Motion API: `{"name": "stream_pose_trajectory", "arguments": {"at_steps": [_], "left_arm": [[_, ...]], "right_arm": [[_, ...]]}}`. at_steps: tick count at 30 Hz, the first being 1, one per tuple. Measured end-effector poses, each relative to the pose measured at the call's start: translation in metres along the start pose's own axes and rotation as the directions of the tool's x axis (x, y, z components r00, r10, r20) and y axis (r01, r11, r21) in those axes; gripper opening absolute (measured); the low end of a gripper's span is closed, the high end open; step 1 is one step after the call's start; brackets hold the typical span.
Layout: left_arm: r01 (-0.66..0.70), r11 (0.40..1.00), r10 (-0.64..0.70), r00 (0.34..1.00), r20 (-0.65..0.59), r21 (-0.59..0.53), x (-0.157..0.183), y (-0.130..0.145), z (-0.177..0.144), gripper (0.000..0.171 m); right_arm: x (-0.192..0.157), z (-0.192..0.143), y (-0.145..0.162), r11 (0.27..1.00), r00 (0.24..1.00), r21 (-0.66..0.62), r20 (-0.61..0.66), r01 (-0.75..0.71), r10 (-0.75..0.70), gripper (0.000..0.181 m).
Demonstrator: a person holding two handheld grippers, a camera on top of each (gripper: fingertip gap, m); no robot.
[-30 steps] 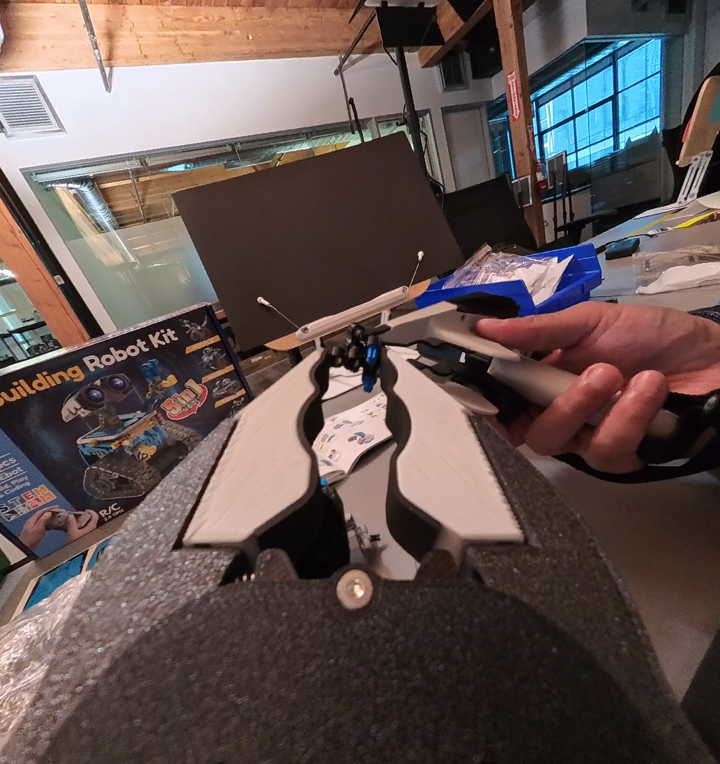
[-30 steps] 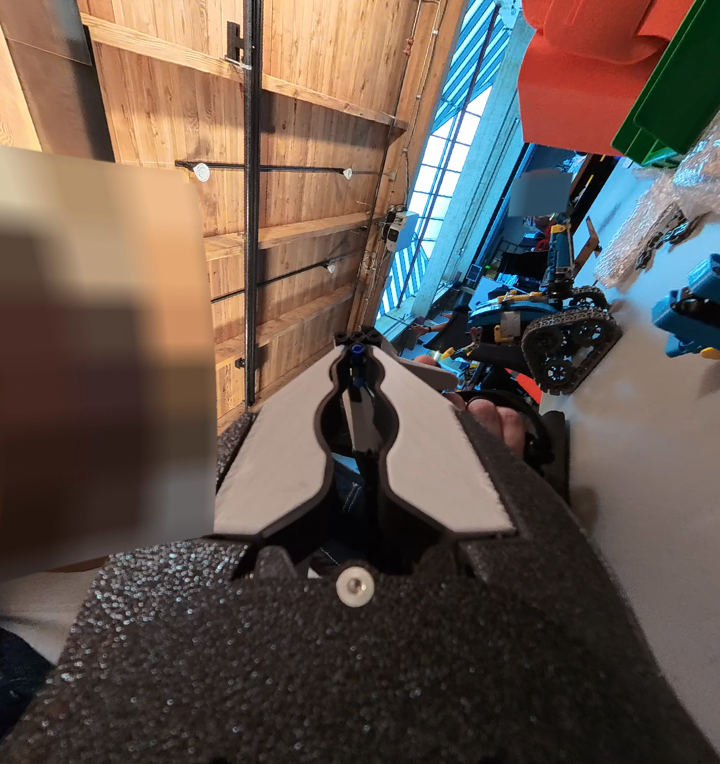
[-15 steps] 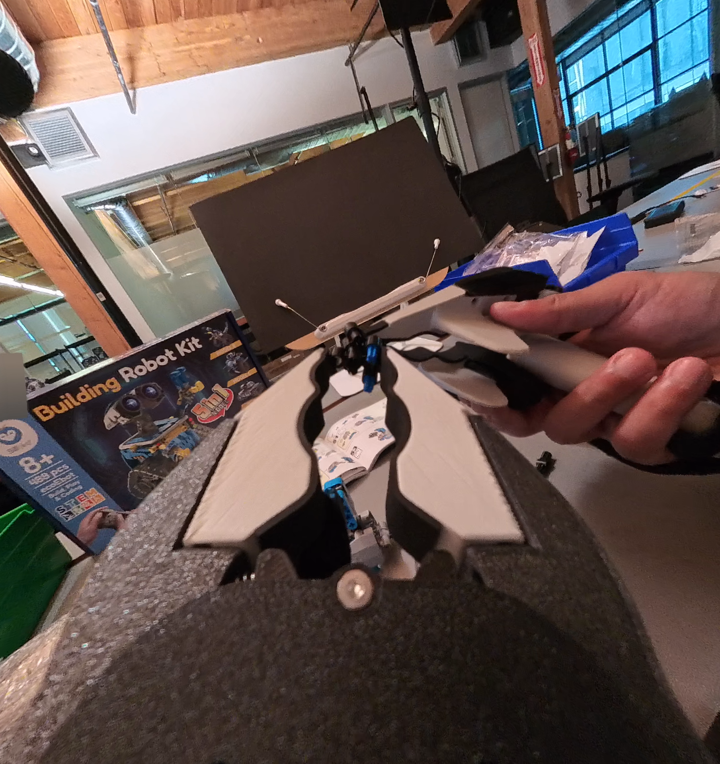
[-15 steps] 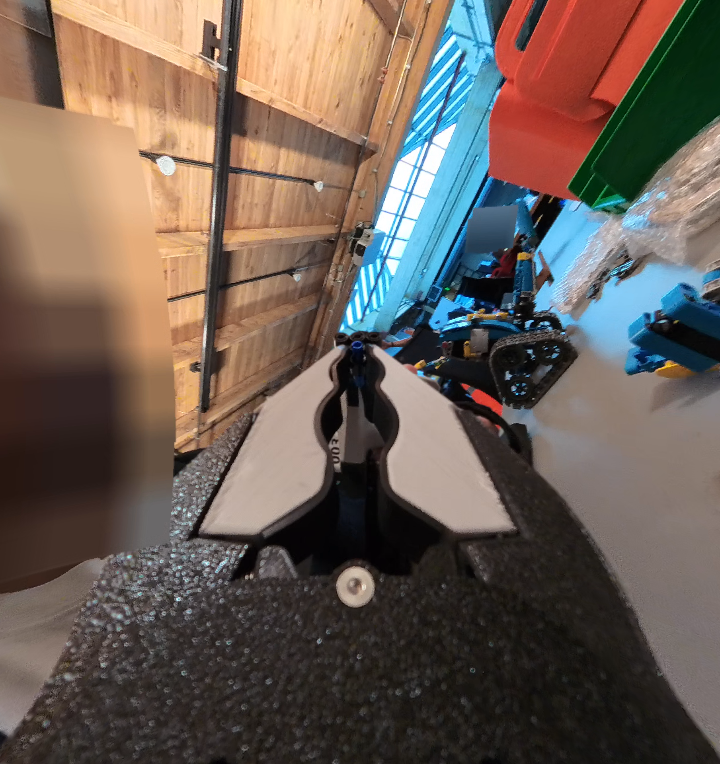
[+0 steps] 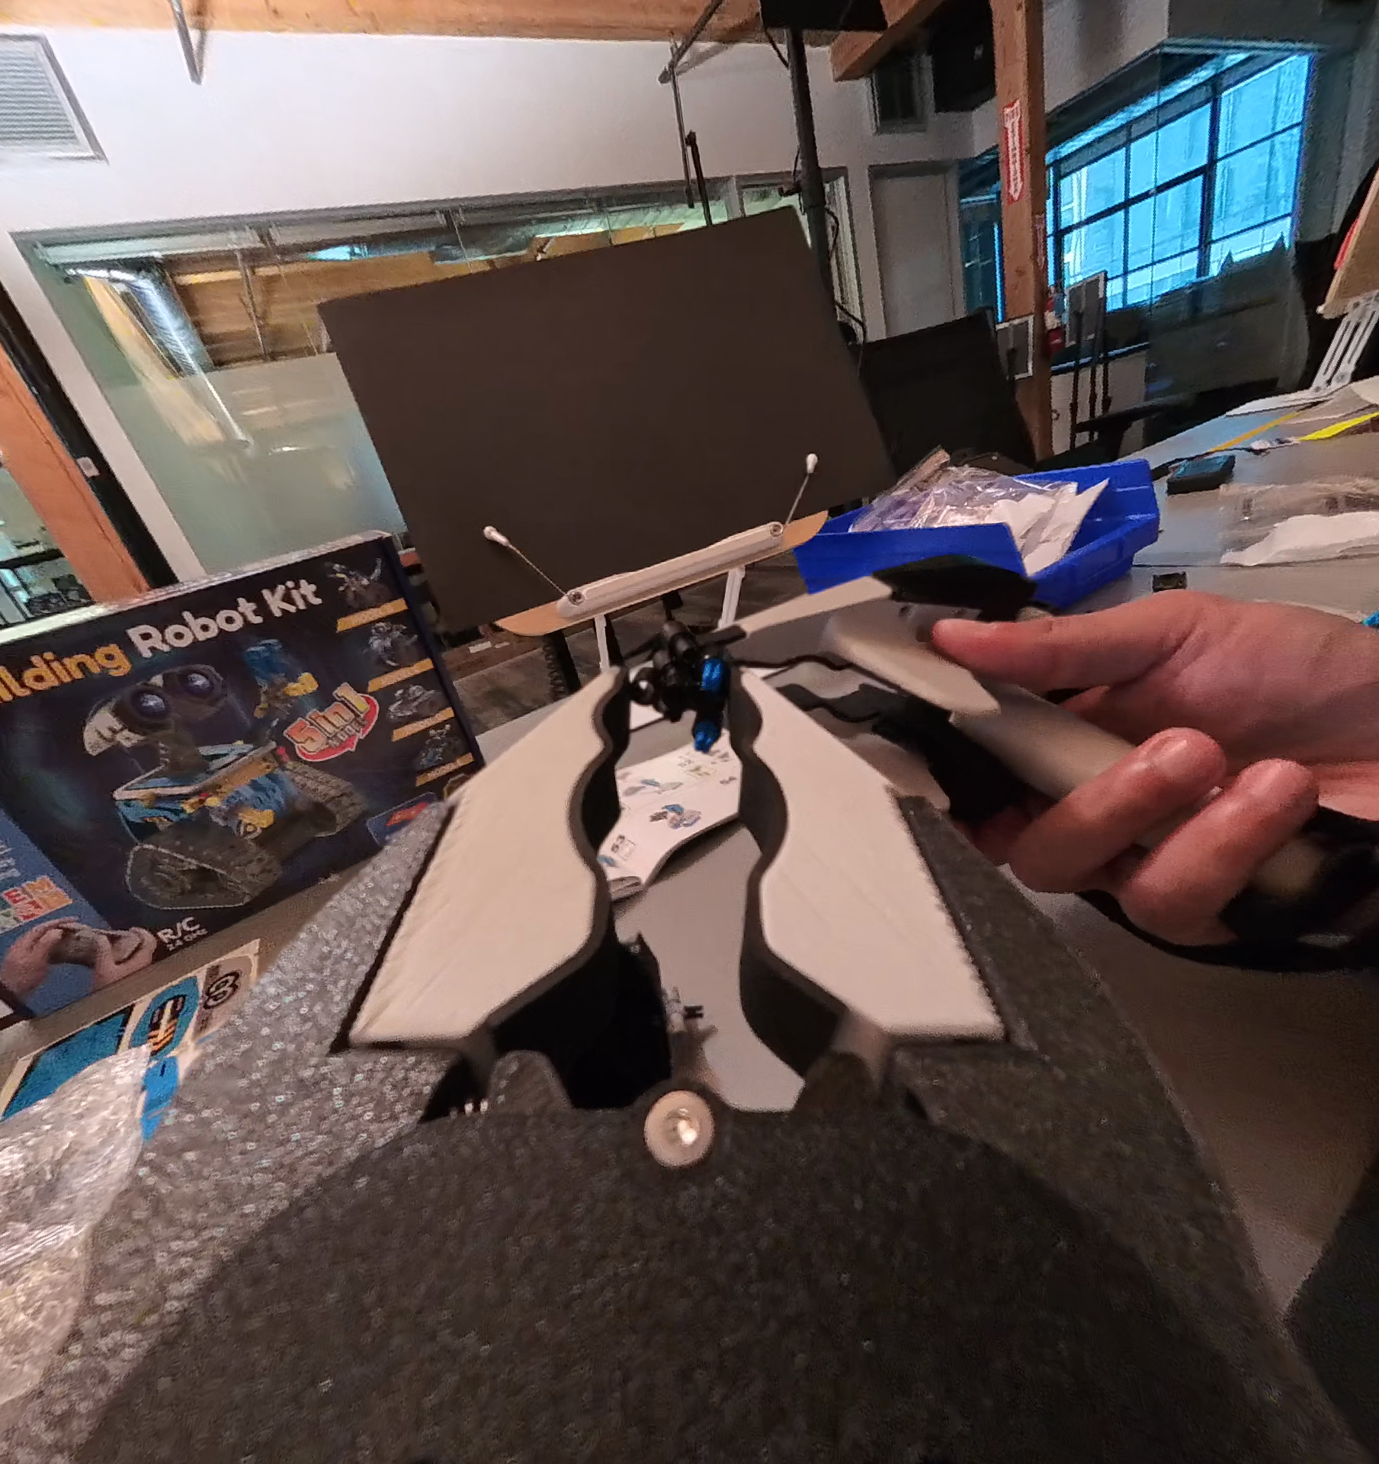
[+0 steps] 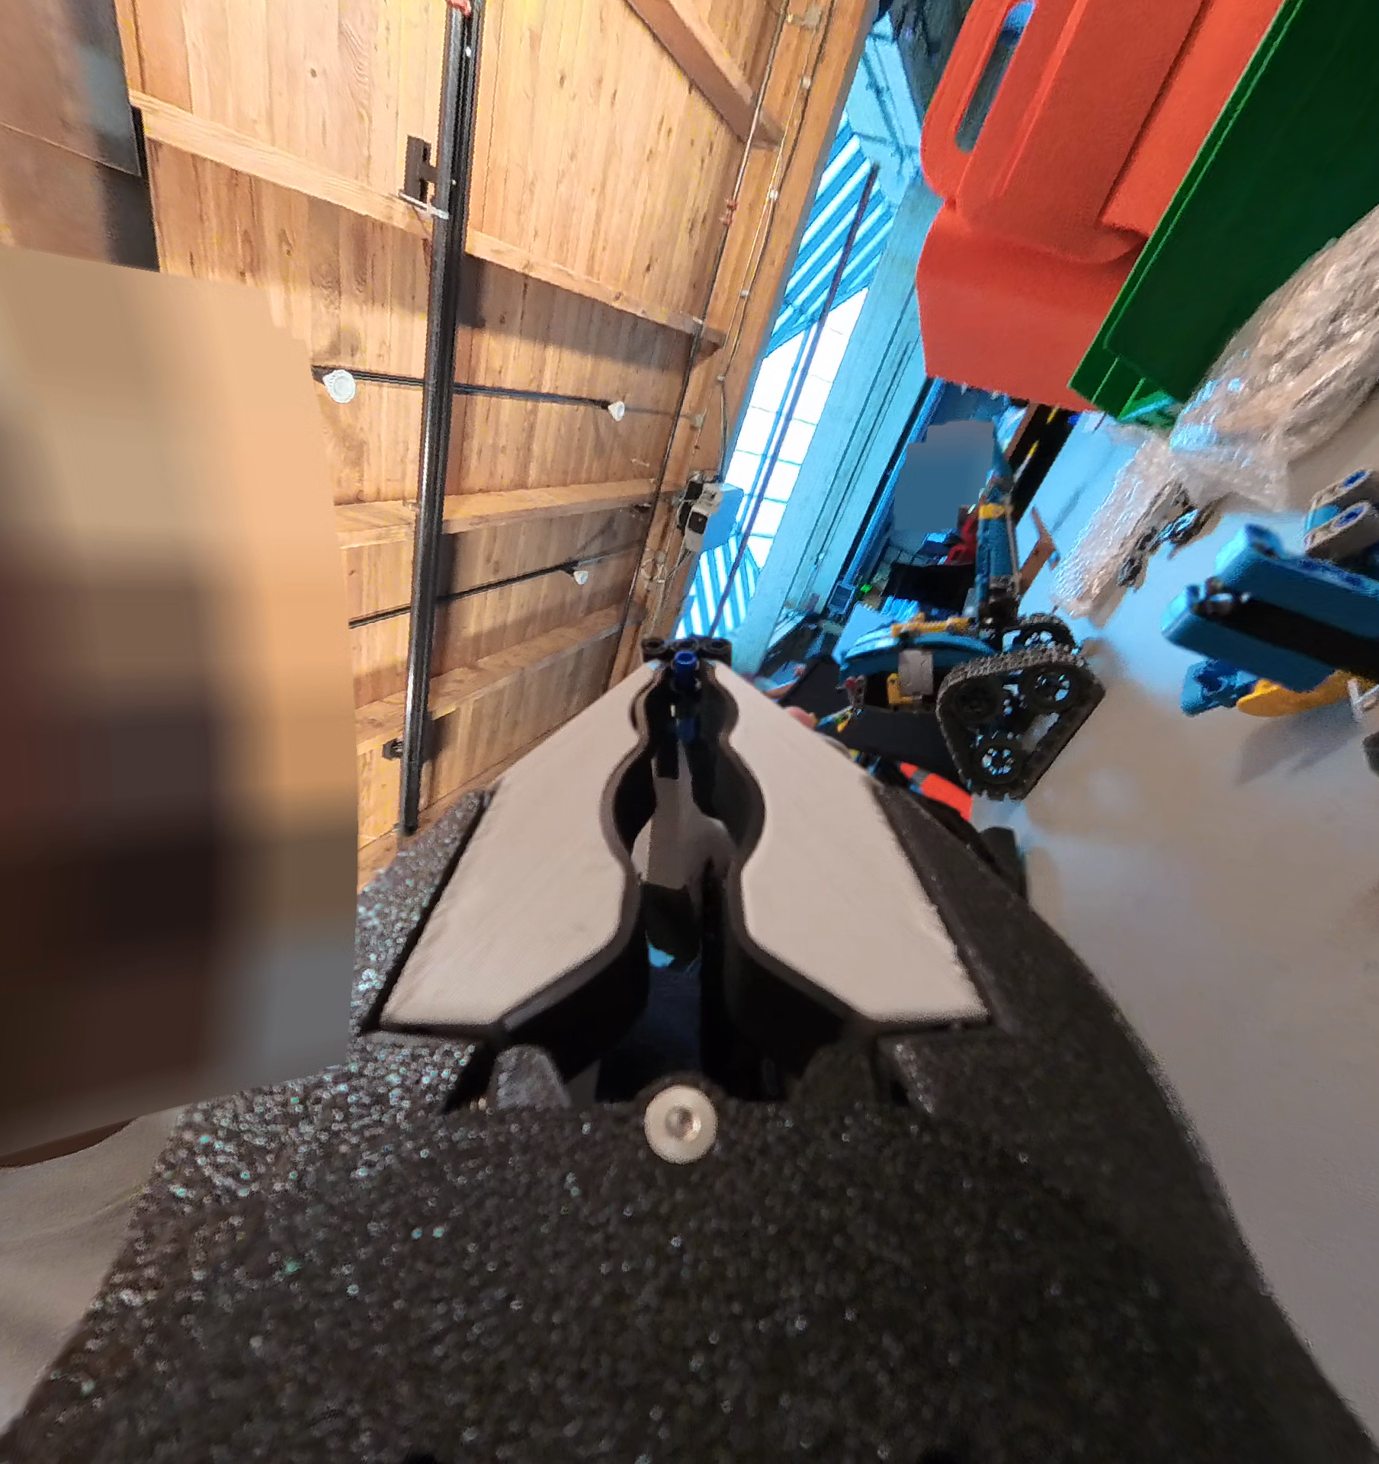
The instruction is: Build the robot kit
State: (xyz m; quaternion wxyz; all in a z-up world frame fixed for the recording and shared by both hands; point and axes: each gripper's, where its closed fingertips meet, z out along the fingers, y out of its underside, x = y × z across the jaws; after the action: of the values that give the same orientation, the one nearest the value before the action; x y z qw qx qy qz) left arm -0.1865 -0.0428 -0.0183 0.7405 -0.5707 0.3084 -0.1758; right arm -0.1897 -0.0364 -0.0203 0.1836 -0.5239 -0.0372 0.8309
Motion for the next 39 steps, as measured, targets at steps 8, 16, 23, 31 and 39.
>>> {"name": "stream_pose_trajectory", "arguments": {"at_steps": [8,16,23,31,39], "left_arm": [[-0.052,0.996,0.046,0.996,-0.083,-0.071,0.01,0.015,0.002,0.024],[-0.07,0.984,0.052,0.993,-0.11,-0.165,0.018,0.034,0.009,0.024],[-0.034,0.985,0.016,0.994,-0.106,-0.172,0.015,0.035,0.008,0.024],[-0.04,0.985,0.021,0.994,-0.11,-0.171,0.016,0.034,0.008,0.024],[-0.069,0.992,0.054,0.988,-0.145,-0.101,0.025,0.022,0.005,0.024]], "right_arm": [[0.054,-0.052,-0.014,0.86,0.805,-0.427,-0.383,0.28,-0.453,0.006],[0.094,-0.15,-0.028,0.337,0.166,-0.876,-0.296,0.345,-0.94,0.007],[0.103,-0.166,-0.024,0.302,0.123,-0.909,-0.277,0.288,-0.953,0.007],[0.104,-0.178,-0.023,0.287,0.08,-0.927,-0.276,0.242,-0.958,0.009],[0.047,-0.119,-0.012,0.405,0.286,-0.786,-0.299,0.466,-0.91,0.041]]}}
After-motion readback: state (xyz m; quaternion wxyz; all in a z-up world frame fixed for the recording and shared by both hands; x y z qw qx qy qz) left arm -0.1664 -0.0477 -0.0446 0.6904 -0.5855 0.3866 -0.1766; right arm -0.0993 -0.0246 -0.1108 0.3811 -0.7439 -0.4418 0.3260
